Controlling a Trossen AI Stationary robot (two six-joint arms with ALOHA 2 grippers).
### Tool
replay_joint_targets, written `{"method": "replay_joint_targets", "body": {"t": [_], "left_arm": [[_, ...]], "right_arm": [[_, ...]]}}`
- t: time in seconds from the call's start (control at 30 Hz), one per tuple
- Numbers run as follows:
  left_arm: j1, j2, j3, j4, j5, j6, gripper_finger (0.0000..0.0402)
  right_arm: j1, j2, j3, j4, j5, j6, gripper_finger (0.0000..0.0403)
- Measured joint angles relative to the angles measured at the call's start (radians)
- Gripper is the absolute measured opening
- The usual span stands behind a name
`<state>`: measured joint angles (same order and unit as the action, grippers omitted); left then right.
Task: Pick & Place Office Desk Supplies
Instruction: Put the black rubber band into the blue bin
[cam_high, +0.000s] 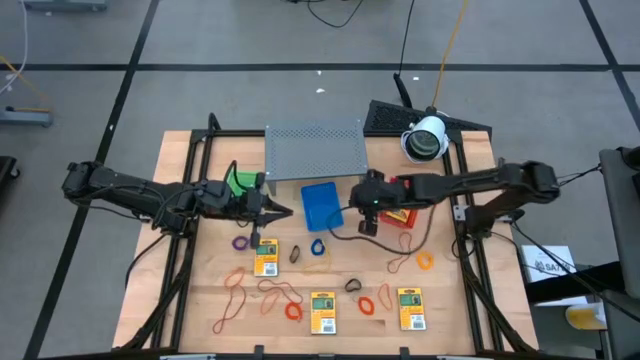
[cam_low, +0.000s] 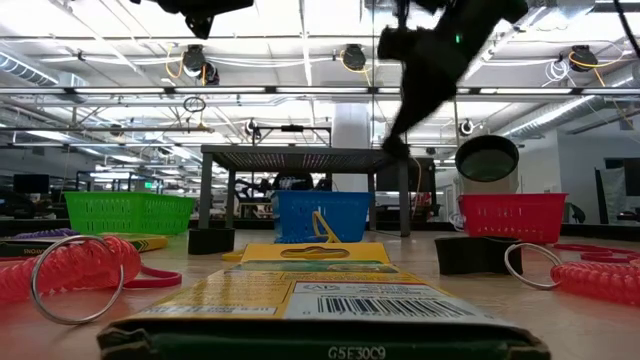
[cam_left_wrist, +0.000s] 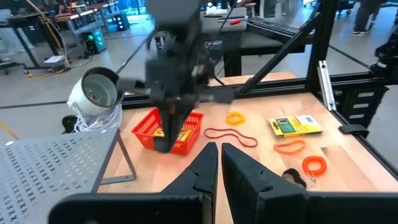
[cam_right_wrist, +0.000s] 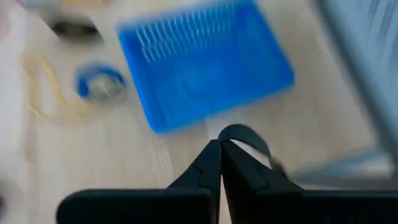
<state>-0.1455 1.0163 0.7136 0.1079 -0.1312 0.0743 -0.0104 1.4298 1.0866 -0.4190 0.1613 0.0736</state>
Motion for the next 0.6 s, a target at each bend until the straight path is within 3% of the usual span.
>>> {"method": "replay_joint_targets", "body": {"t": [0.3, 0.6], "left_arm": [[0.001, 0.000, 0.000, 0.001, -0.089, 0.016, 0.0033], [0.008, 0.000, 0.000, 0.034, -0.161, 0.101, 0.0033]], "right_arm": [[0.059, -0.003, 0.001, 0.460, -0.007, -0.265, 0.0000], [0.056, 0.086, 0.000, 0.649, -0.005, -0.439, 0.0000]]}}
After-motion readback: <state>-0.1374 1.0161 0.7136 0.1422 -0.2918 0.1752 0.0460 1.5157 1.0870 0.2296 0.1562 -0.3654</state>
